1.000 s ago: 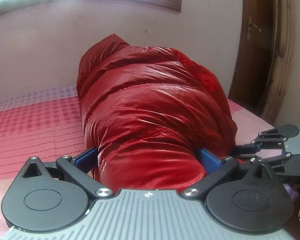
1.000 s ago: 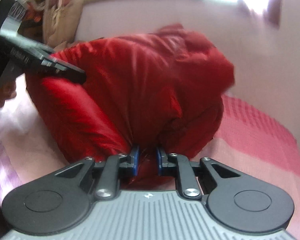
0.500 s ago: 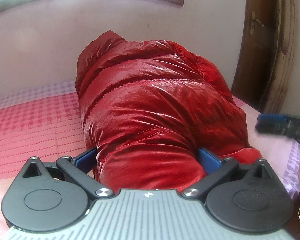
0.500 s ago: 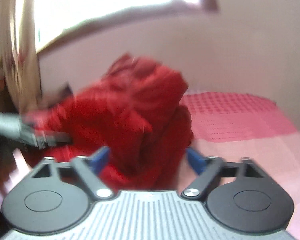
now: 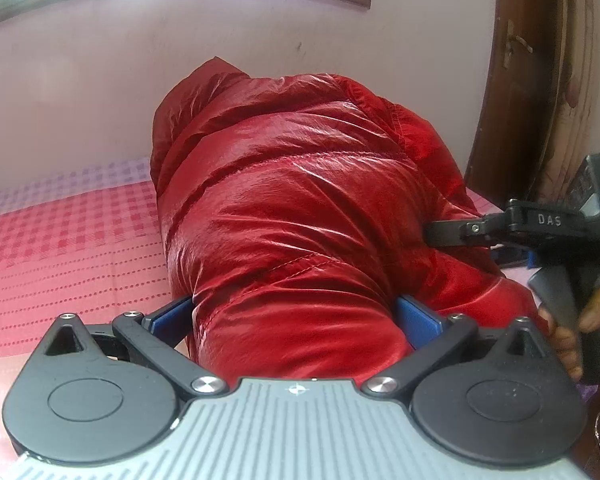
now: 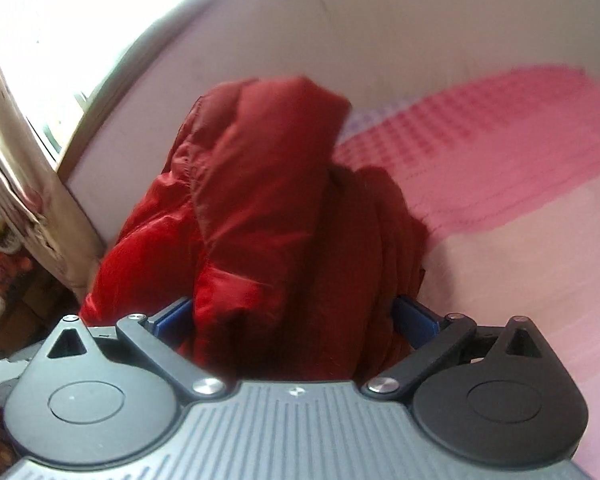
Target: Fold large clothes
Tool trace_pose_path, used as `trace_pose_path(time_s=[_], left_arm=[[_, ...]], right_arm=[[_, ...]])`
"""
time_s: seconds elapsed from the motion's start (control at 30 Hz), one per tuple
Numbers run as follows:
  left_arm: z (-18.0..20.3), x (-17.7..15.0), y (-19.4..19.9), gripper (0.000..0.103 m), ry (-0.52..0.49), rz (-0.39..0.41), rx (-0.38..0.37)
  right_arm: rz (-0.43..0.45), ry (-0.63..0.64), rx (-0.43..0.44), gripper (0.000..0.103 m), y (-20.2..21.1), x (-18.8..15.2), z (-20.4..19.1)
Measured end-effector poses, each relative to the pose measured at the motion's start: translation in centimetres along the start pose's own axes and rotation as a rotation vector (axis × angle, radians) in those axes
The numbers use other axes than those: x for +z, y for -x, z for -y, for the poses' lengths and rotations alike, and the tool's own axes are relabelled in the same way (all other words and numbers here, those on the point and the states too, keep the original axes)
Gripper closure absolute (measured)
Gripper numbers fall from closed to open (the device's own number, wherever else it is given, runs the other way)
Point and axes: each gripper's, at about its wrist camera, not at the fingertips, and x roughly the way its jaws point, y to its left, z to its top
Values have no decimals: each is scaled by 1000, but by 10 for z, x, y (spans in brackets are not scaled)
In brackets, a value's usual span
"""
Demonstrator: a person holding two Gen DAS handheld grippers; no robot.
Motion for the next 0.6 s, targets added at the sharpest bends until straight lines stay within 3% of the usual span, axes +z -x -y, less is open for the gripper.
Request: trace_pose_path(time_s=[0.1,0.47,0.6], left_arm=[[-1,1,1,0,-1,1,-7],[-31,22,23,0,77,45,-109],[-61,31,15,0,206,33,-186]], right_arm=[[7,-50,56,0,-8,-5,15],[20,-54,92,0,-7,-10,24],[26,-60,100,0,-6,-11,25]])
